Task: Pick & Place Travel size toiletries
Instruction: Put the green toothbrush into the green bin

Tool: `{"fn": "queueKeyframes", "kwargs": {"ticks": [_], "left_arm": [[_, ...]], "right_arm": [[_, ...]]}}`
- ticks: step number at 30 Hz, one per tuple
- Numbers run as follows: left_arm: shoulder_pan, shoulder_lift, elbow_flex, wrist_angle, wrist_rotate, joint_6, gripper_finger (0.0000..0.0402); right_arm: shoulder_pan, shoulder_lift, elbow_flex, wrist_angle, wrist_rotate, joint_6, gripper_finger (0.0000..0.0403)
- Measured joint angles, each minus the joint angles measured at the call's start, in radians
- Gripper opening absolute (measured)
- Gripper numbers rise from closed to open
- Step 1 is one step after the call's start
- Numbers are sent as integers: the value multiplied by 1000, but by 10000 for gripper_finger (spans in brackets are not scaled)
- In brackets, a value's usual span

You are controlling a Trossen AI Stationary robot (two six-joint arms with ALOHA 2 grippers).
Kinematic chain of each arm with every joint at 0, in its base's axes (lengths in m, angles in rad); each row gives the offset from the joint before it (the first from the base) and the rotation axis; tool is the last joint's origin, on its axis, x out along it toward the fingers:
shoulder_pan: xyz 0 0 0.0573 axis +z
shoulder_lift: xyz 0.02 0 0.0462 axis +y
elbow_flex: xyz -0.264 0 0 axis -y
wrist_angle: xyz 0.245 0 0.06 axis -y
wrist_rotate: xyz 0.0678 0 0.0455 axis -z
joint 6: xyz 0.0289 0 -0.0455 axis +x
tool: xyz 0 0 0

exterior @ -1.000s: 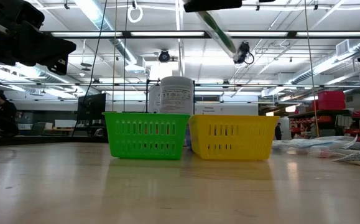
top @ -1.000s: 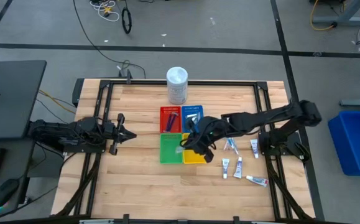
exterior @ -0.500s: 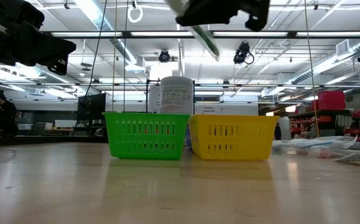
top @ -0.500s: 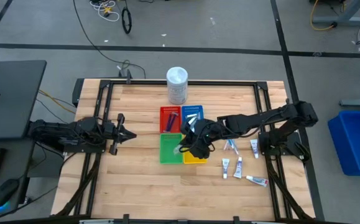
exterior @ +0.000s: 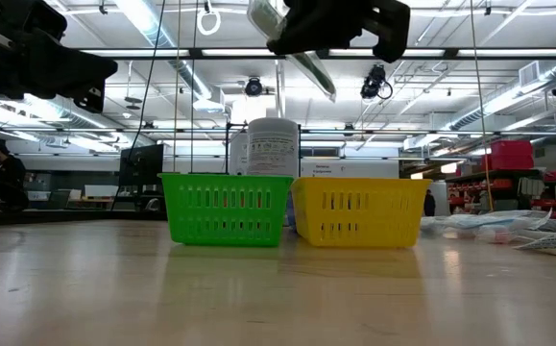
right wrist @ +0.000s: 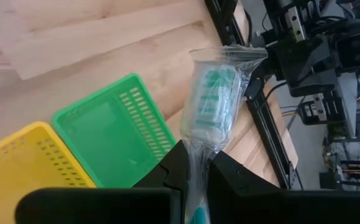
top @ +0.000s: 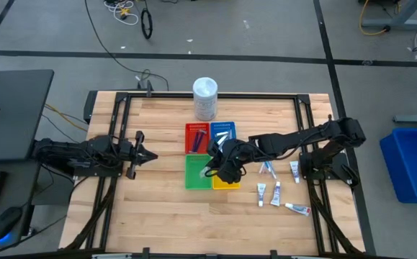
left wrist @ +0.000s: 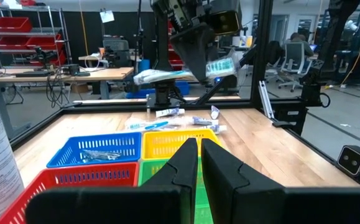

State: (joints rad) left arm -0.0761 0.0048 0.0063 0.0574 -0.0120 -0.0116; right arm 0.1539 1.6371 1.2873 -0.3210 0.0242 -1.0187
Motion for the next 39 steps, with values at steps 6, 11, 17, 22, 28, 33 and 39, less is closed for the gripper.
{"fn": "queueKeyframes", "kwargs": {"ticks": [6, 11, 17, 22, 28, 33, 39], "left_arm": [[0, 0, 0, 4, -2, 0, 27], [0, 0, 0, 6, -3, 0, 27], [0, 0, 0, 8, -3, 0, 27], [0, 0, 0, 8, -3, 0, 27], [0, 0, 0, 9, -3, 0, 27], [0, 0, 0, 8, -3, 0, 27], [0, 0, 0, 8, -2, 0, 27]], "right_arm": [[0, 0, 0, -12, 0, -1, 37], [-4, 20, 23, -43, 0, -41, 37], [-15, 91, 134, -102, 2, -37, 37], [-15, 154, 221, -114, 2, -37, 37], [-15, 225, 289, -152, 2, -45, 37], [-15, 255, 294, -154, 2, -45, 37], [-15, 301, 294, -183, 1, -45, 37]]}}
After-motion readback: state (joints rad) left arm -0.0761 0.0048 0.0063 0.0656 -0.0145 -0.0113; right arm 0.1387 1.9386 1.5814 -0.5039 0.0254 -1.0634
